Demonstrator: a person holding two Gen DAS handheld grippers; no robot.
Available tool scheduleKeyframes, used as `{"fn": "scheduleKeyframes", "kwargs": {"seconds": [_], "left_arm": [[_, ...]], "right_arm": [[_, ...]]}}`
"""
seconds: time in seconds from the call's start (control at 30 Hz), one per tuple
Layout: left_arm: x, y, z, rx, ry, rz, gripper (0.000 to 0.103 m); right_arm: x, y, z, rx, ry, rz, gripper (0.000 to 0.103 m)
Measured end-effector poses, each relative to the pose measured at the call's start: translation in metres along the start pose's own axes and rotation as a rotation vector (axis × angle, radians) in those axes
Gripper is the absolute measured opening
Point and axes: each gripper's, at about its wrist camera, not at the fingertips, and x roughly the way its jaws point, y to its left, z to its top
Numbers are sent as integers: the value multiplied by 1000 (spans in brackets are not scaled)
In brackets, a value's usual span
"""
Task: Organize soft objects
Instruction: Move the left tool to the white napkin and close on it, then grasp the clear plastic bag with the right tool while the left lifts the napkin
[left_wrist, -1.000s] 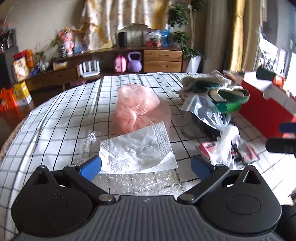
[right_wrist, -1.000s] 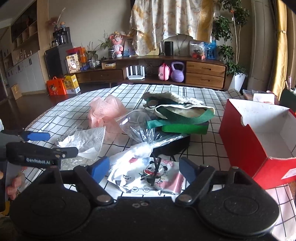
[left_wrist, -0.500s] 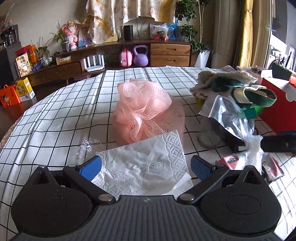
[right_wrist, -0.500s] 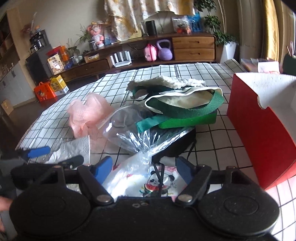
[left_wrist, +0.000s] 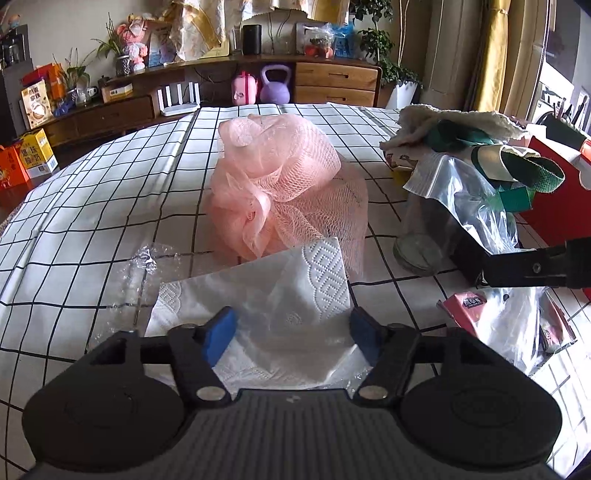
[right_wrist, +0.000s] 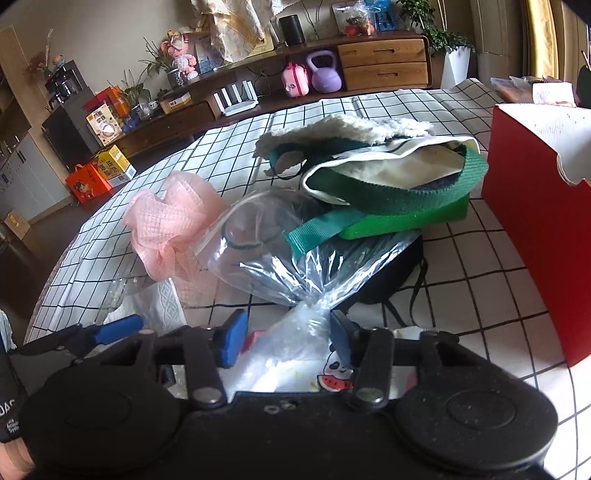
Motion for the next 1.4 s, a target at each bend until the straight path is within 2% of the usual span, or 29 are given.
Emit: {"fn": "scheduleKeyframes", "kwargs": {"seconds": [0.07,0.17,0.23,0.33,0.67,0.9,1.13,1.4], "left_arm": [[0,3,-1,-9,-1,-3,44],[-1,9,0,-26,-6,9,31],[-2,13,1,-41,-8,-13,17],[-3,17,0,-50,-10,-24,10],[-33,32,4,-86,-56,-37,7],[-60,32,9,-88,-96,-53,7],[-90,21,23,-55,-133,-89,7],[-124,-9,44,-4,-169,-163,7]], "right_arm": [[-3,0,-1,-9,-7,-6,43],[-8,-1,-2,-12,-19,-9,41],[-12,-1,-3,-22,-29,-16,41],[-20,0,-3,-39,-45,-21,40],[-63,-3,-12,-91,-104,-21,37],[-98,-6,-9,-112,-185,-18,36],[-135,-17,-7,-116,-258,-14,34],[-174,-38,-7,-116,-350,-23,29]]}}
